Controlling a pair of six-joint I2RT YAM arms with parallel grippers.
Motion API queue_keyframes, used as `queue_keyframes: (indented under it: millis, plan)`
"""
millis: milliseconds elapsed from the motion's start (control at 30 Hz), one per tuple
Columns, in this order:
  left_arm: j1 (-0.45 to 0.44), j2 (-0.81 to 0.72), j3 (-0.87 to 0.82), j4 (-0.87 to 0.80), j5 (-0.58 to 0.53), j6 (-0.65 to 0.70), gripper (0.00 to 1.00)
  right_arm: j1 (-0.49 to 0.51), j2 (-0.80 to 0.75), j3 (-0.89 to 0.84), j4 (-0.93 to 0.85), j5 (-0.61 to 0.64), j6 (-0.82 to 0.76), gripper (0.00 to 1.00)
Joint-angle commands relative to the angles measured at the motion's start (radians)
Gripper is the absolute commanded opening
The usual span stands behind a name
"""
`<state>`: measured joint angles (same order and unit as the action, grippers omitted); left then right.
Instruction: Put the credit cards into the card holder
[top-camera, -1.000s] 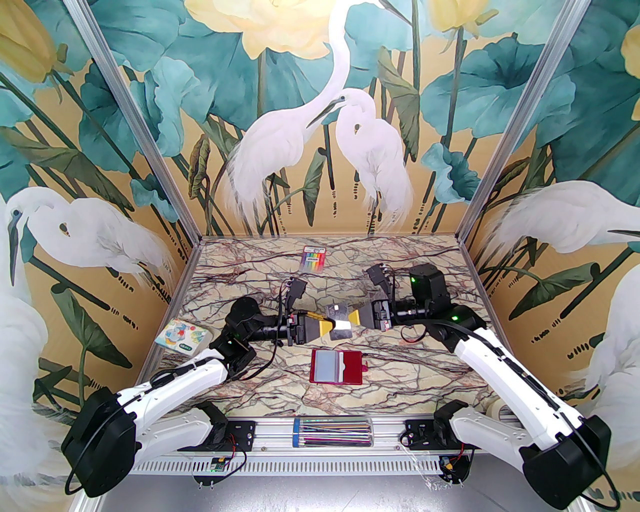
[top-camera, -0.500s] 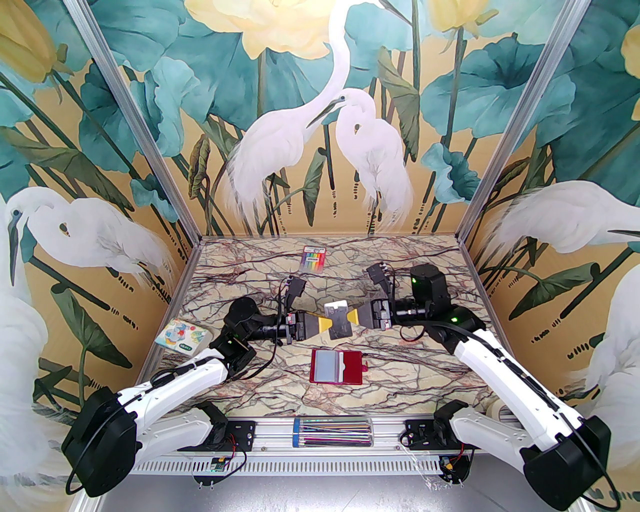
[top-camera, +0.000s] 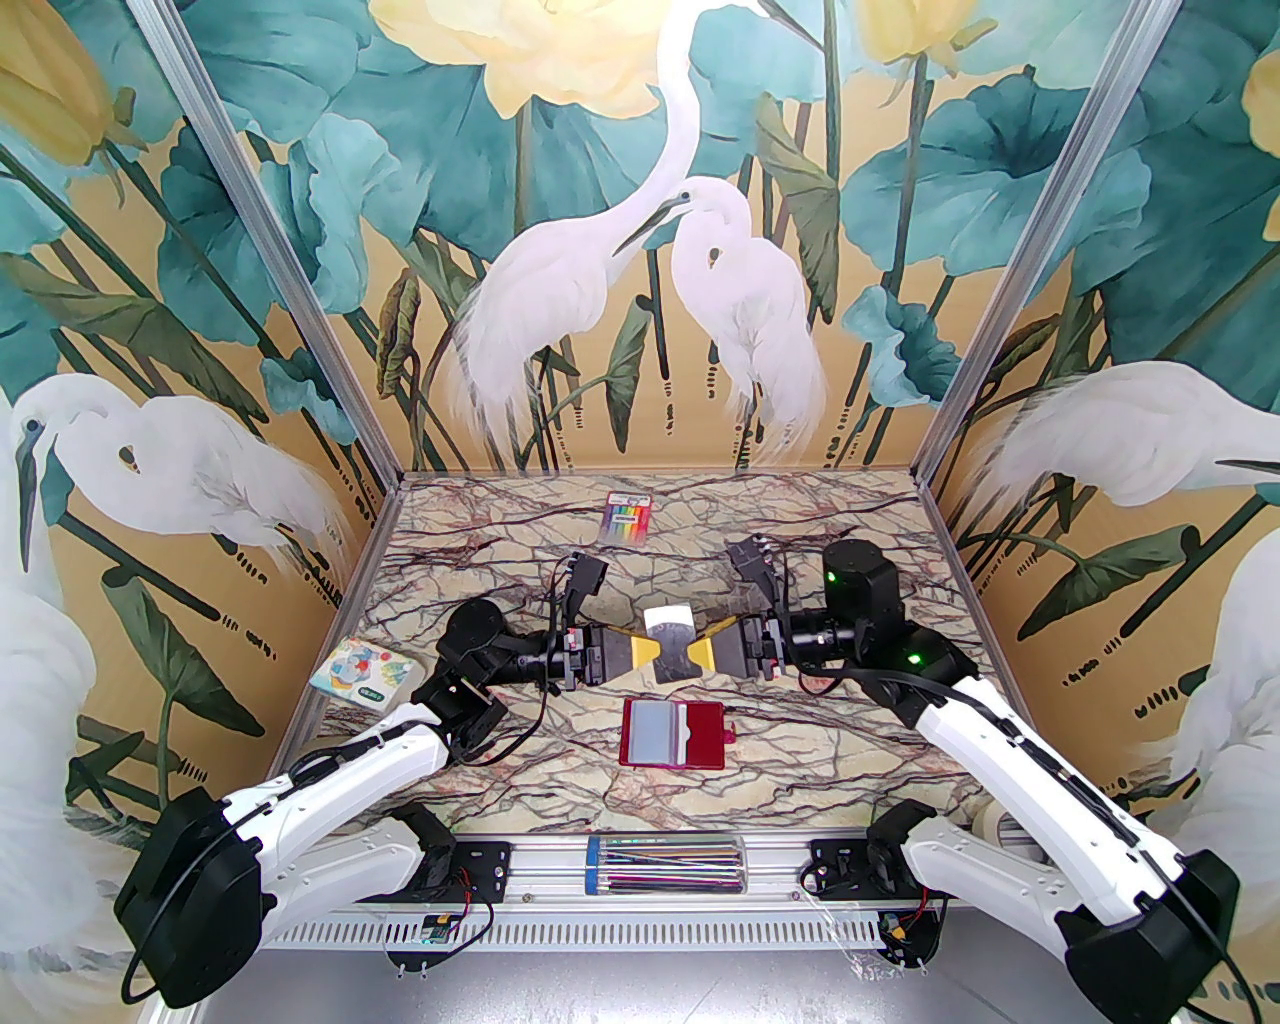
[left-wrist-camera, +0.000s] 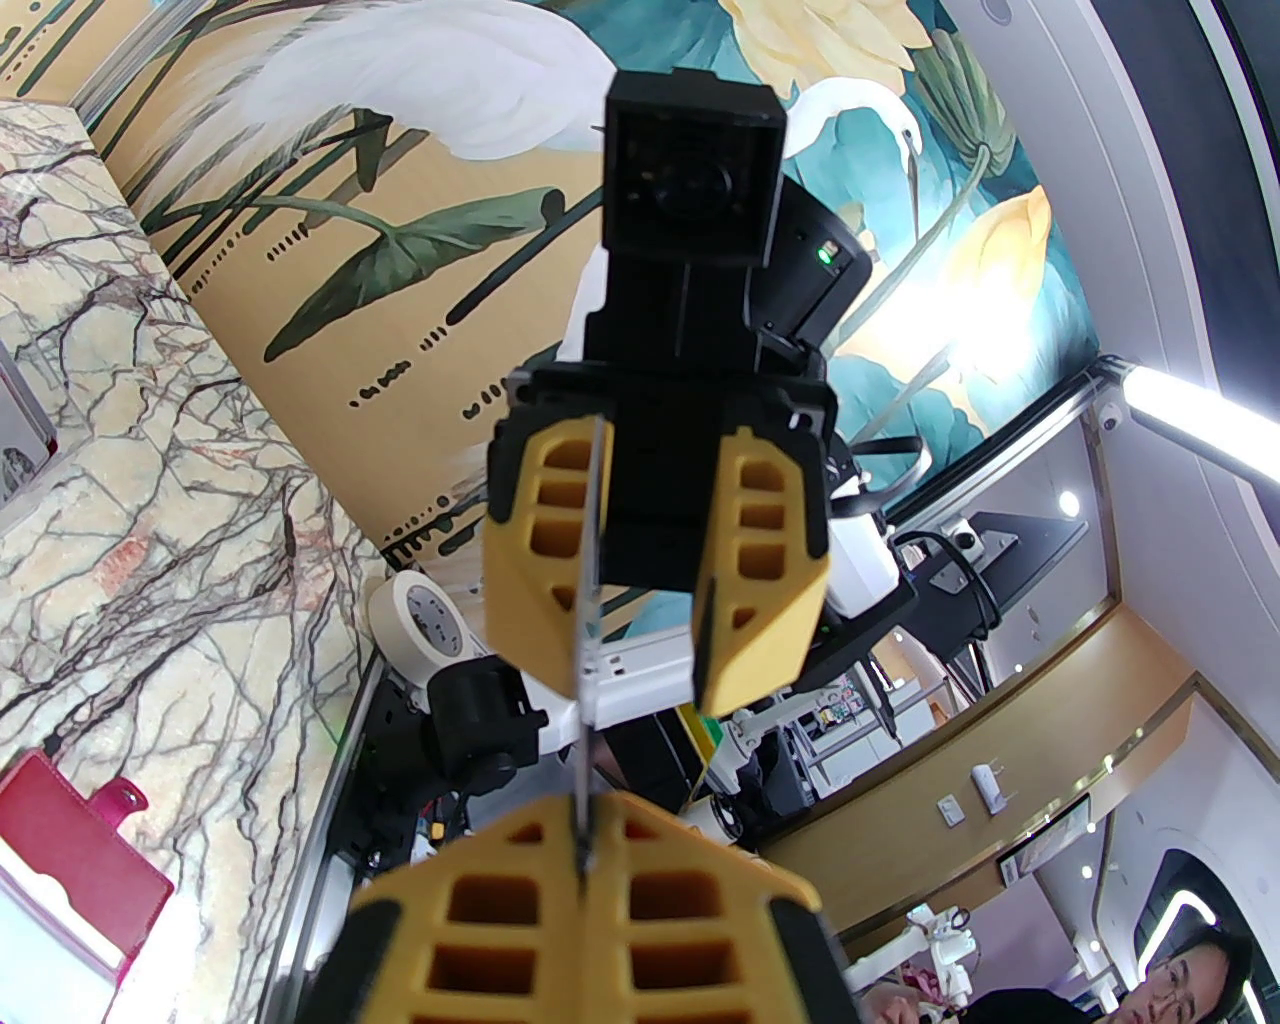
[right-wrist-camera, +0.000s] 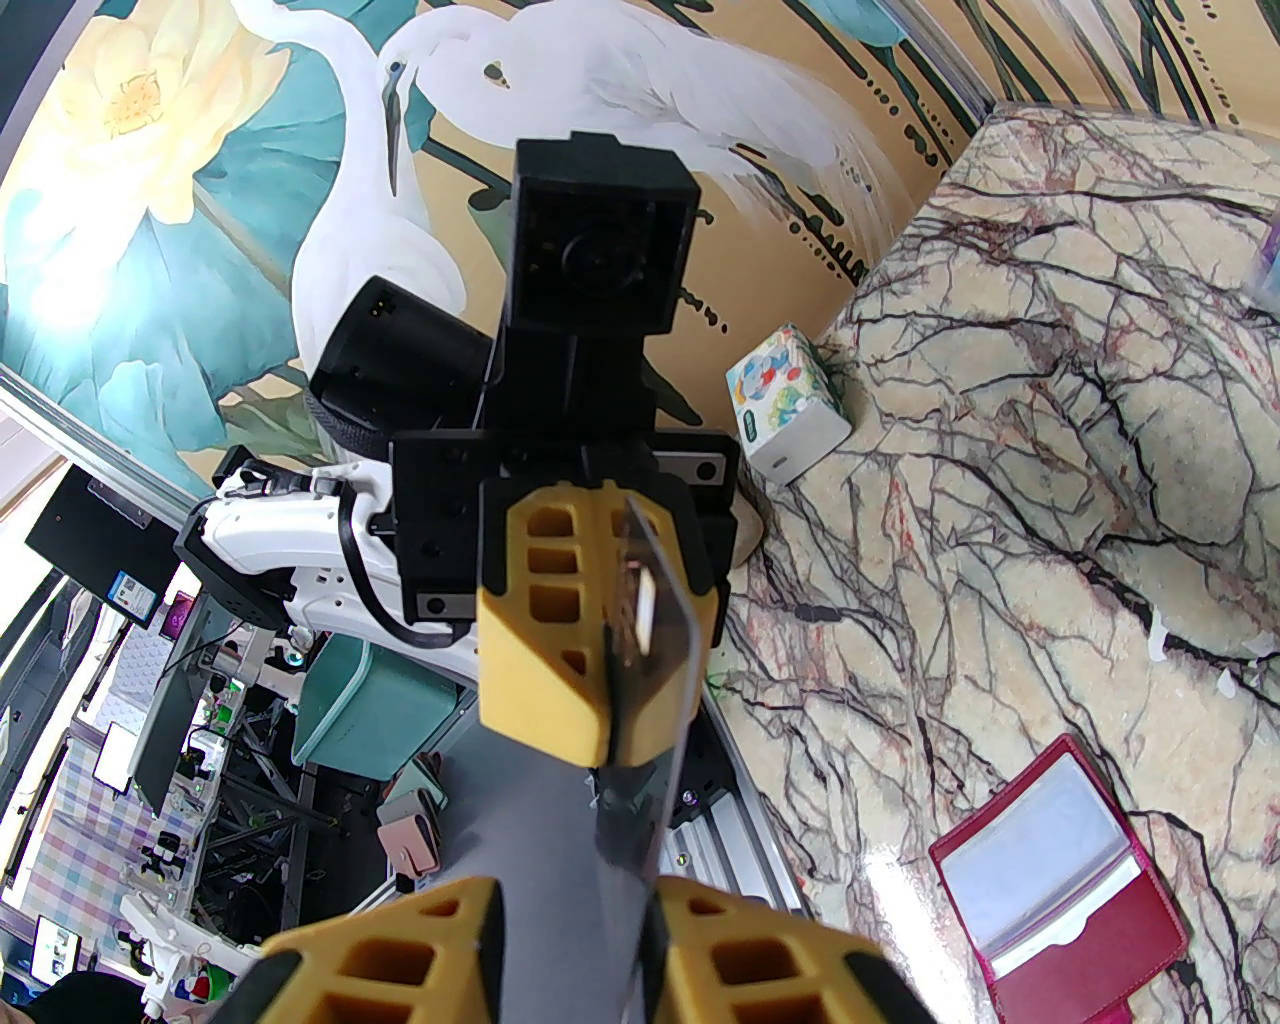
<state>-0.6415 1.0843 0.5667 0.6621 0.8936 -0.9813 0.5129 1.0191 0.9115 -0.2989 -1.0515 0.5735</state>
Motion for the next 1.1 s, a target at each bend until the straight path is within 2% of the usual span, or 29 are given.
queue_keyframes:
  millis: [0, 267, 533, 867, 1067]
  plan:
    - [-0.002, -0.008, -0.009, -0.012, 0.03, -0.015, 0.0, 0.011, 0.007, 0.017, 0.005, -0.007, -0.018, 0.26]
    - [-0.007, -0.006, -0.008, -0.014, 0.047, -0.016, 0.0, 0.012, 0.002, 0.026, 0.014, -0.006, -0.009, 0.17]
    - [-0.019, -0.002, -0.008, -0.016, 0.059, -0.005, 0.0, 0.013, 0.007, 0.041, 0.014, -0.001, -0.006, 0.17]
    - [-0.026, -0.002, 0.005, -0.058, 0.051, 0.009, 0.0, 0.013, 0.005, 0.038, 0.012, -0.002, -0.008, 0.11]
    - [-0.026, -0.006, 0.006, -0.057, 0.039, 0.003, 0.0, 0.013, 0.002, 0.035, -0.001, -0.005, -0.024, 0.13]
